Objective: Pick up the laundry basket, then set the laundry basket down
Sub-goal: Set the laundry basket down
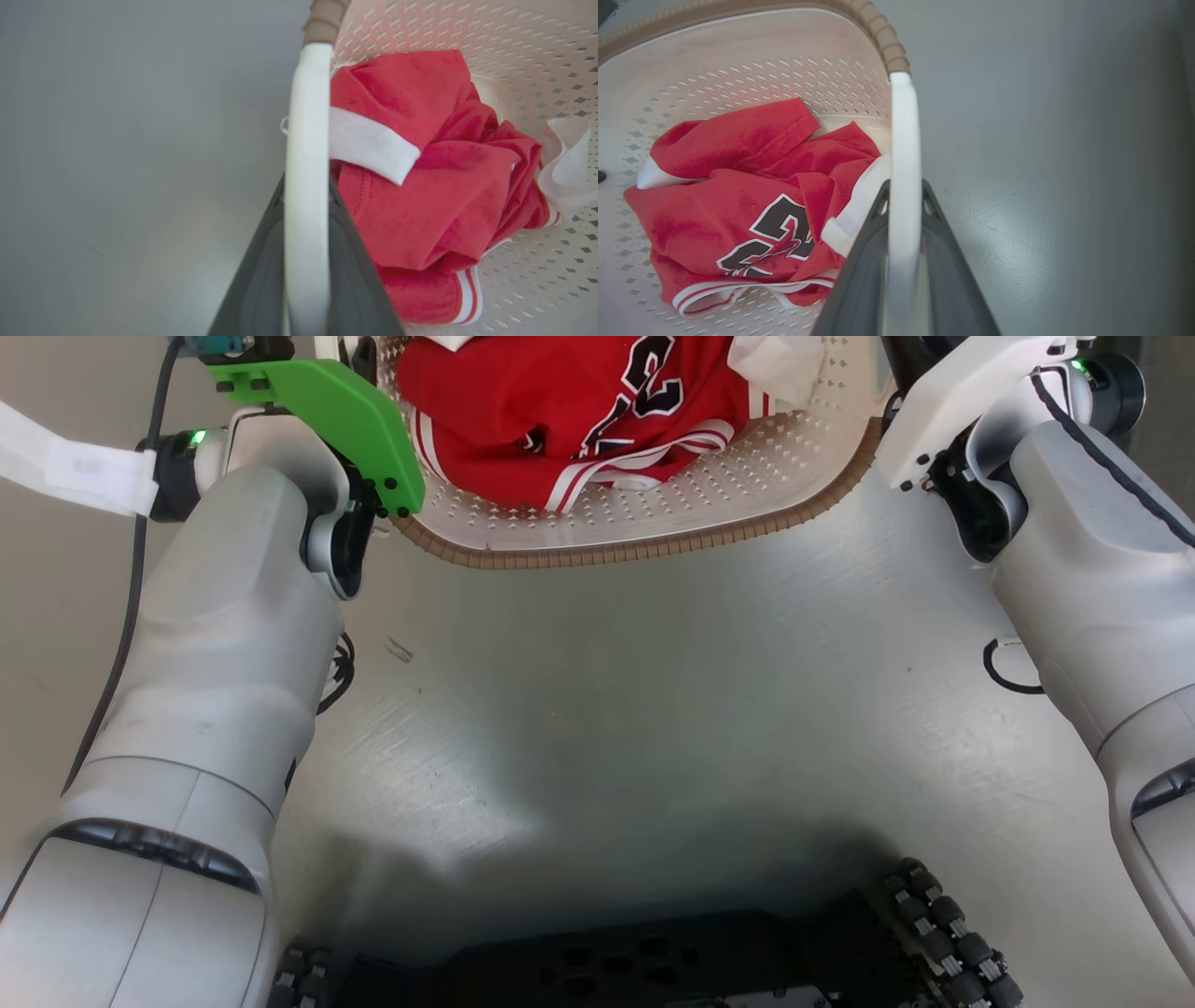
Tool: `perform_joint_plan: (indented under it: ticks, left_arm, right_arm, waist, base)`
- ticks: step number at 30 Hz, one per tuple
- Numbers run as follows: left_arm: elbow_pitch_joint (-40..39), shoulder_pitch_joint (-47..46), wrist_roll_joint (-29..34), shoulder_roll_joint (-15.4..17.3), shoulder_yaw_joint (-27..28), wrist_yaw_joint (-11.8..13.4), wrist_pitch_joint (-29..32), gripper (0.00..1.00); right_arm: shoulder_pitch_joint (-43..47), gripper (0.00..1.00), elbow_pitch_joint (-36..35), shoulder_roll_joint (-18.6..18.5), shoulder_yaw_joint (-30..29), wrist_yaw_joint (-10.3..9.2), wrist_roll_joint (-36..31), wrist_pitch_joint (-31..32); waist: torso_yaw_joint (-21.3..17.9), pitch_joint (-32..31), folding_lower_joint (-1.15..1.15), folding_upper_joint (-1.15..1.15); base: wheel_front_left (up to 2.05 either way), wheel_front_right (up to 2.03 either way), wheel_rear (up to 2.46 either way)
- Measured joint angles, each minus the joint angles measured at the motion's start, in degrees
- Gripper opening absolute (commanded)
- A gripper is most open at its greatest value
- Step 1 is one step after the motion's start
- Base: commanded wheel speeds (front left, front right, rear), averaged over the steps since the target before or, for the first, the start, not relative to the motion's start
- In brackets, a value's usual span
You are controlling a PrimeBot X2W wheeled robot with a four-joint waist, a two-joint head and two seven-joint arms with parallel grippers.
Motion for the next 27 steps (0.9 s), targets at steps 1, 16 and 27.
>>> perform_joint_plan:
  ticks: [1,16,27]
  left_arm:
    - [0.16,-0.01,0.01,-0.02,0.00,0.00,-0.03,0.00]
    - [2.08,-1.29,0.08,-0.45,-0.08,-0.16,-0.96,0.00]
    - [2.74,-1.96,0.08,-0.44,-0.22,-1.11,-1.44,0.00]
  right_arm:
    - [0.00,0.00,0.11,0.05,0.04,0.00,0.01,-0.01]
    - [-0.25,0.00,1.69,0.69,-0.13,0.07,0.47,-0.75]
    - [-1.03,0.00,2.40,0.80,0.03,0.23,0.48,-1.20]
  waist:
    - [0.04,0.30,0.00,0.00]
    - [0.11,2.15,-0.01,0.00]
    - [0.15,2.52,-0.01,0.00]
  base:
    - [0.00,0.00,0.00]
    - [0.00,0.00,0.00]
    - [0.00,0.00,0.00]
